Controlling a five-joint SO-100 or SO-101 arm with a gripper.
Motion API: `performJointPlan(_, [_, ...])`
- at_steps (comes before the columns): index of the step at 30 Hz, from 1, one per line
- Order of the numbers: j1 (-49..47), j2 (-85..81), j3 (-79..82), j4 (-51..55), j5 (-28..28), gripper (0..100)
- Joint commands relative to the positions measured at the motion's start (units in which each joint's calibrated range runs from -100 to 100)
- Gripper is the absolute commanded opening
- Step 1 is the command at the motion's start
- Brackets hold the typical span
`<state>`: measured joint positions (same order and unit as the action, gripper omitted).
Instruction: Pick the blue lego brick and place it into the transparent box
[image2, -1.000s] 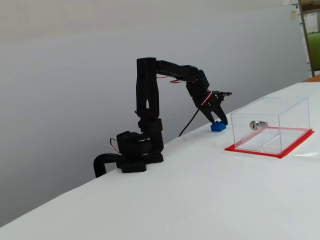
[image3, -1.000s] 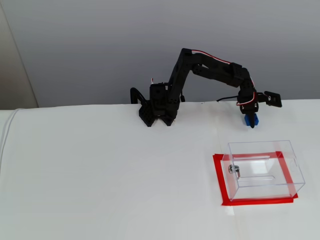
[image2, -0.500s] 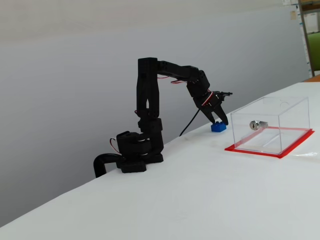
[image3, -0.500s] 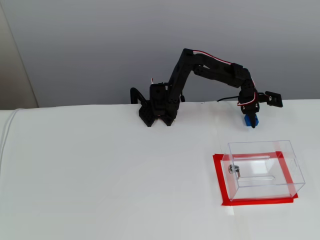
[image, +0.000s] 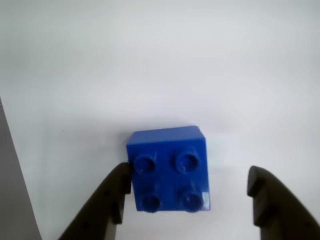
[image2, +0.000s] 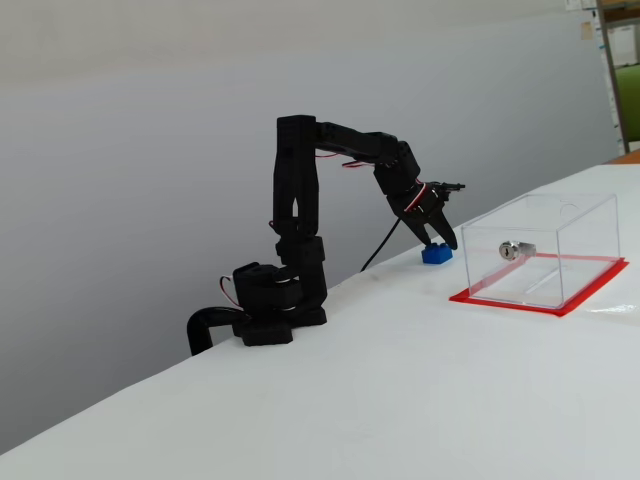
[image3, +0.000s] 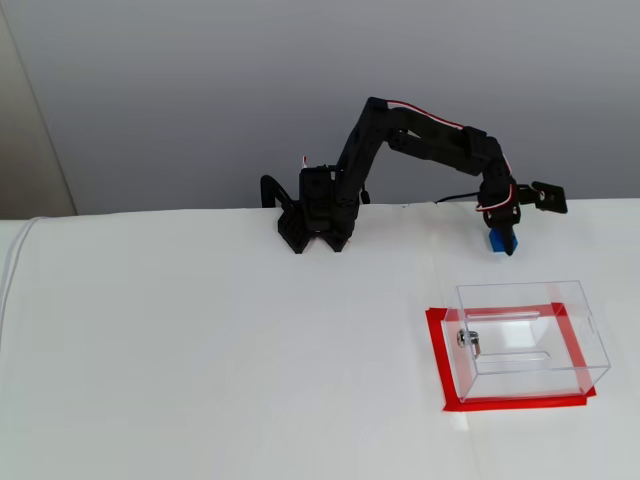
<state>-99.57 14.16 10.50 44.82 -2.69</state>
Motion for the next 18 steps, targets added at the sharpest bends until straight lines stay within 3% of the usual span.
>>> performJointPlan(1, [-0.1, 0.3, -0.6, 0.4, -0.2, 20])
performJointPlan(4, [-0.1, 0.0, -0.6, 0.4, -0.2, 14])
performJointPlan(18, [-0.1, -0.3, -1.5, 0.4, -0.2, 13])
